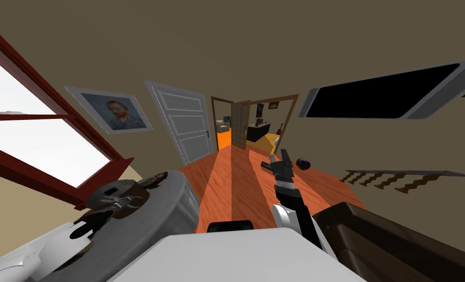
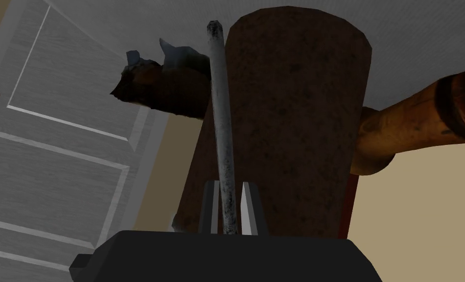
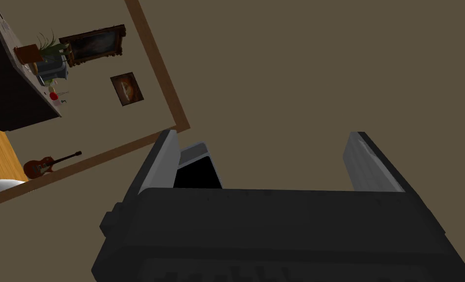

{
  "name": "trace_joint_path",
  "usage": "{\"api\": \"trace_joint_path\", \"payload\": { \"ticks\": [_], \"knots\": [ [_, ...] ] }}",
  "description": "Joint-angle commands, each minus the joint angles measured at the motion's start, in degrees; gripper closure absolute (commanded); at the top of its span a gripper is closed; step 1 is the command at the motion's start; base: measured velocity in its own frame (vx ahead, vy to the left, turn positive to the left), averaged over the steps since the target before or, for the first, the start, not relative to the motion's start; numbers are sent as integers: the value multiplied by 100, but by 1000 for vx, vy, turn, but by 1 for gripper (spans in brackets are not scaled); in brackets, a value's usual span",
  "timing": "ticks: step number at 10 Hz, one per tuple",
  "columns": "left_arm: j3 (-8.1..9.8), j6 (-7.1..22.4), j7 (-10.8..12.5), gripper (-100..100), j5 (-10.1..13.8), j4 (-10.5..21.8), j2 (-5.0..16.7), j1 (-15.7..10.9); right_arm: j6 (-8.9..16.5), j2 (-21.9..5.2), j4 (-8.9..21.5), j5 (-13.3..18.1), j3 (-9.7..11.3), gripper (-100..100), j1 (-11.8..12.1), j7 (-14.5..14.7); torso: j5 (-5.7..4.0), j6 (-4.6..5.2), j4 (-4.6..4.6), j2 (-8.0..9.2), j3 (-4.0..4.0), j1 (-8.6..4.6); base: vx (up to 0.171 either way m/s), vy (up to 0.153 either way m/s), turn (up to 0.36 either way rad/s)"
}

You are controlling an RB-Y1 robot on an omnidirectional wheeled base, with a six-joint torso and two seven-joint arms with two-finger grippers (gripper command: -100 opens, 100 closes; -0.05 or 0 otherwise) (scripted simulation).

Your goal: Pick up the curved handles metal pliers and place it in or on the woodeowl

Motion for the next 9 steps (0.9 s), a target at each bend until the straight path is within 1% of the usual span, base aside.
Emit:
{"api": "trace_joint_path", "payload": {
  "ticks": [1,3,5,7,8,9],
  "knots": [
    [-74,-88,40,100,43,168,68,-33,0,0,0,0,0,0,0,0,0,0,0,0,0,0,32,27,-72],
    [-171,-139,134,100,175,330,305,52,0,0,0,0,0,0,0,0,-11,-4,0,-5,-2,5,48,31,-147],
    [-268,-193,198,100,275,470,527,145,0,0,0,0,0,0,0,0,-18,7,-1,-30,-15,34,82,62,-195],
    [-268,-193,198,100,275,470,527,145,0,0,0,0,-1,0,1,0,-19,12,-4,-49,-27,52,39,41,-31],
    [-355,-246,238,100,343,584,720,232,0,0,0,0,0,0,1,0,-17,7,-5,-41,-23,52,58,47,-193],
    [-355,-246,238,100,343,584,720,232,0,0,0,0,0,0,0,0,-20,21,-5,-57,-31,76,64,50,-147]
  ]
}}
